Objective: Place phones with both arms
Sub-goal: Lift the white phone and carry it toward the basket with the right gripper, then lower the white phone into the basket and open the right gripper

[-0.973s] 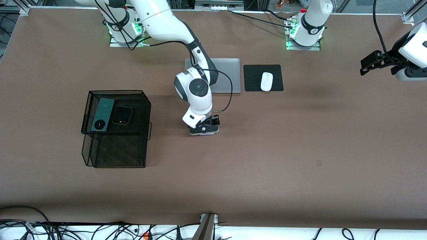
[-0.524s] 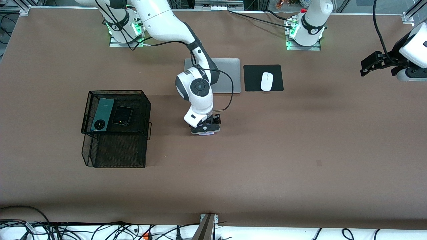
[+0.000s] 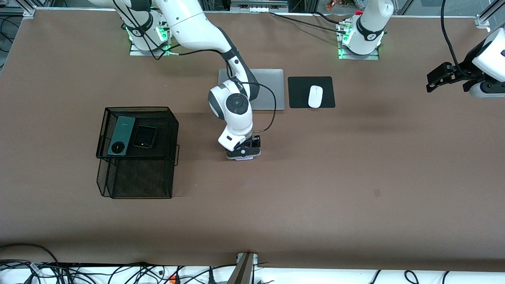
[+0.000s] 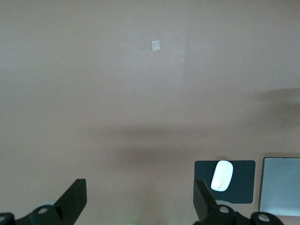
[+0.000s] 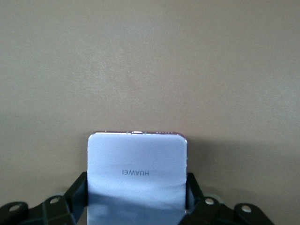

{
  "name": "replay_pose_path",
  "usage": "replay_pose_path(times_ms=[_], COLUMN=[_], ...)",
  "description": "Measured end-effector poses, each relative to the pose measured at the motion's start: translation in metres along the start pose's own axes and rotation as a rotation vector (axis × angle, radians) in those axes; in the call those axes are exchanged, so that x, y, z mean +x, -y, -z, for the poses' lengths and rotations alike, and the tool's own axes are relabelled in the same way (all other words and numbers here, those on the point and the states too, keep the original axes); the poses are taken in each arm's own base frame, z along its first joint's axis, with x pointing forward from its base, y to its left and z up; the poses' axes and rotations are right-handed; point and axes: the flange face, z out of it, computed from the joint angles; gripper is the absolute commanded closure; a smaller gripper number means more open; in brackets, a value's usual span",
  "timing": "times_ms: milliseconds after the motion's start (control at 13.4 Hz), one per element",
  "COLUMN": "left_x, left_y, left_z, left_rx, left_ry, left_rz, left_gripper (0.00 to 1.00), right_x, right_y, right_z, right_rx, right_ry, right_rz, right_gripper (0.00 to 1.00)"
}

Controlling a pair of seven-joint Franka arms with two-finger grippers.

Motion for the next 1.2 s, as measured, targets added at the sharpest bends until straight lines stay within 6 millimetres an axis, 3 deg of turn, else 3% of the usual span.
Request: replay_pose_path(times_ms=[299,524,823,1197], left_x=[0.000,0.001,0.003,0.004], left_y=[0.000,-0.002,-0.006,-0.006], left_z=[0.002,0.001,-0.003,-0.003], left_rx=[0.000,0.000,0.001,0.001], left_ry=[-0.006,-0.005,0.002,0.000], left_rz=[-0.001,-0.004,-0.010,-0.011], left_gripper=[0.00,0.00,0.00,0.00], right_x=[0.016,0.056,0.102,0.156], right_y=[-0.008,-0.046,-0.134,-0.282], right_z=[0.012,0.058,0.132,0.178], right_rx=[0.001,-0.031,-0.115,-0.125], right_ry=[-0.040,-0.100,-0.079,-0.038], right_rz=[-0.027,-0.085,-0.098,-0.012], right_gripper=[1.00,1.00,1.00,1.00])
